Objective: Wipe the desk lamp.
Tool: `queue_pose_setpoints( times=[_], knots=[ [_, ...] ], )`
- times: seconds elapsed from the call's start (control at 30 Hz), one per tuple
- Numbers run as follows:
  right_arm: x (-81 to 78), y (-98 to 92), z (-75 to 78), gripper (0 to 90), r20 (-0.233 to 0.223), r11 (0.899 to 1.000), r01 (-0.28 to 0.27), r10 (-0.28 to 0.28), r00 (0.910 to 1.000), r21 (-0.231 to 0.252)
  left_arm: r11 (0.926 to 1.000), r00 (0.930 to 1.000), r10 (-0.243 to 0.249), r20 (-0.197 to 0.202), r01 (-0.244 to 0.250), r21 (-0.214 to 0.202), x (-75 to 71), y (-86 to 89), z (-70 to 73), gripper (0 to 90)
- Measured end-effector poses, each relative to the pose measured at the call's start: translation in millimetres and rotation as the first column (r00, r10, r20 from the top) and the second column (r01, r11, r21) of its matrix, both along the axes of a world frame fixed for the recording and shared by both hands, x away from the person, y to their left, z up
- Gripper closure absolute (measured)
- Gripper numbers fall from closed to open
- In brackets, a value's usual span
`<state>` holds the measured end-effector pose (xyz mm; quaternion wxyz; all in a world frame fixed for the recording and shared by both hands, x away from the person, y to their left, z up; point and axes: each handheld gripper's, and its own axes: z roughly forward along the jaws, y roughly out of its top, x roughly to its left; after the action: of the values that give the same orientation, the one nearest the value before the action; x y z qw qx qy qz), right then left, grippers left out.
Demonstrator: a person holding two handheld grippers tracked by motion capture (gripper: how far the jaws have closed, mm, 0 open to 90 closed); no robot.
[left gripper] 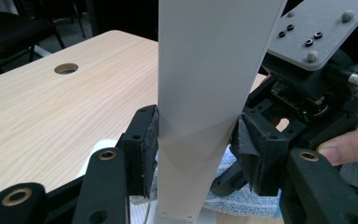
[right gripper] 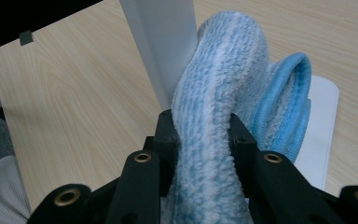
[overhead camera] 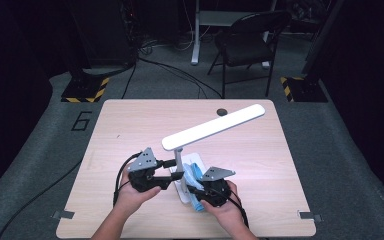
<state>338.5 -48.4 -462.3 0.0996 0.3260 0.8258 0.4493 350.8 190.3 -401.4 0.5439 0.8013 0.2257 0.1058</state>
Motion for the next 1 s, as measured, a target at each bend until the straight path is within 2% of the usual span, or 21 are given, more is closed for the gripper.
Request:
queue_pose_setpoints(
  times=[0.1,0.47,1.0],
  knots=[
    [0.1,-0.1,1.1,71.0,0.012,1.000,-0.004,0.004,0.9999,-0.002,1.0000,1.0000,0.002,-0.004,-0.002,-0.003,-0.2,0.1,-0.1,51.5],
    [-0.1,0.1,0.7,70.9,-0.003,1.000,-0.003,0.003,1.0000,0.009,1.0000,1.0000,0.003,-0.006,-0.003,-0.004,-0.2,1.1,-0.2,51.4],
    [-0.2,-1.9,-2.8,70.8,0.018,1.000,-0.003,0.003,0.9998,0.030,0.9999,0.9999,0.016,0.000,-0.016,-0.001,-2.4,1.7,0.3,51.5]
  ],
)
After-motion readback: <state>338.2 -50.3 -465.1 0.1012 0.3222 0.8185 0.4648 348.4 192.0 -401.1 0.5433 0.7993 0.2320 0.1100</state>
